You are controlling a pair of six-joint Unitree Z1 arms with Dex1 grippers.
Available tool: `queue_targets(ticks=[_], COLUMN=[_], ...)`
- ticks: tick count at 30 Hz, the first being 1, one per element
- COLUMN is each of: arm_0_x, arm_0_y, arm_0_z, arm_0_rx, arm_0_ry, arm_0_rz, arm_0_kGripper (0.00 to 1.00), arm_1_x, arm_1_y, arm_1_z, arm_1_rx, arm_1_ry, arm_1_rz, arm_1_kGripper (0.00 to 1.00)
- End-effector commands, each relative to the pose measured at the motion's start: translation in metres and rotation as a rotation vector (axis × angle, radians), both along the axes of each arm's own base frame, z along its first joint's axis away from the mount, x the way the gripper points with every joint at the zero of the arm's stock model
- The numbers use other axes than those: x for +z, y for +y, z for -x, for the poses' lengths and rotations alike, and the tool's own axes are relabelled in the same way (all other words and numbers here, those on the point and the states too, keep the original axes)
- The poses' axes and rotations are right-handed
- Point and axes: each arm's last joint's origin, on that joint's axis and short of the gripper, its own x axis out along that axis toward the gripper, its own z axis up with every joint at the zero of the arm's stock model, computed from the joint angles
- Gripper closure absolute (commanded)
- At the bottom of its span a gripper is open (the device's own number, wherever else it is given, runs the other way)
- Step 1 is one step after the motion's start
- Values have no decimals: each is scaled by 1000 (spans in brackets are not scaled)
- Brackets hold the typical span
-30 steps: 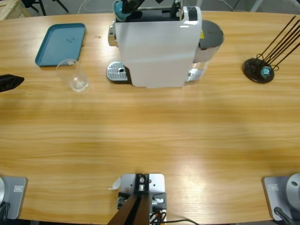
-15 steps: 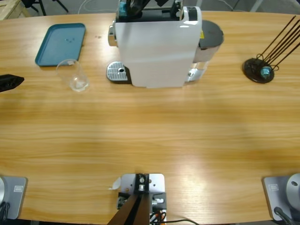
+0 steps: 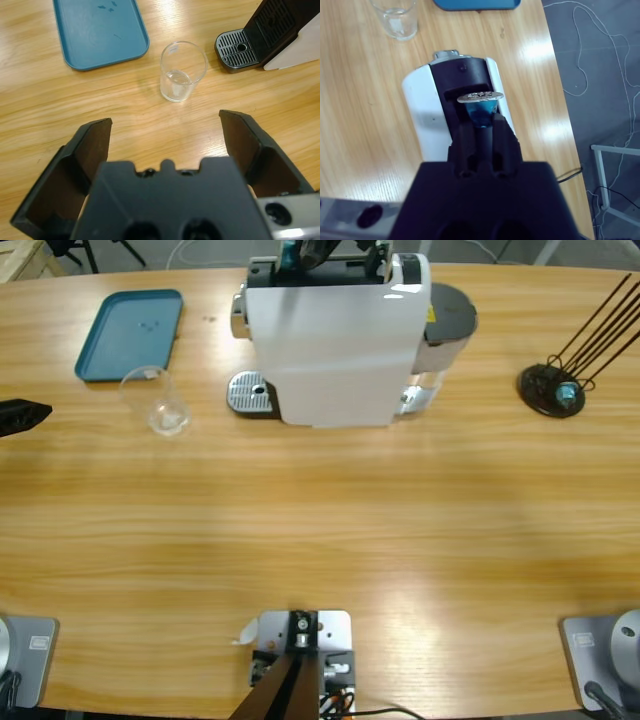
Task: Pour coffee
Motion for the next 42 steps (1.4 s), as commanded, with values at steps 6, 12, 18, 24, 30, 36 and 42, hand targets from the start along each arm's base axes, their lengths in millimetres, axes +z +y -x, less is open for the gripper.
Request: queue_targets(ticks=[6,12,18,24,30,36,42], arm_0_x=[-10,-10,-10,-10,-11,-10,-8], arm_0_y=[1,1,1,1,1,1,3], arm_0_z=[1,1,1,1,0,1,3], arm_0_rx=[-9,-9,-9,-9,-9,-16,-24], arm_0_ry=[19,20,22,22,24,16,6], arm_0_rz=[-18,-18,-19,-20,-21,-17,-6], arm_0_kGripper=[78,78,78,78,78,11,9], arm_1_x=[7,6,5,3,23,87,137], arm_1_y=[-10,-7,-5,-1,14,8,-67], arm_1_z=[3,-1,-3,-3,20,80,132], arm_1_rx=[-8,0,3,12,39,98,5], arm_1_ry=[-15,-14,-12,-6,-19,25,45], arm_1_rz=[19,14,13,12,-16,-99,-105], arm_1_kGripper=[1000,965,501,469,247,140,1000])
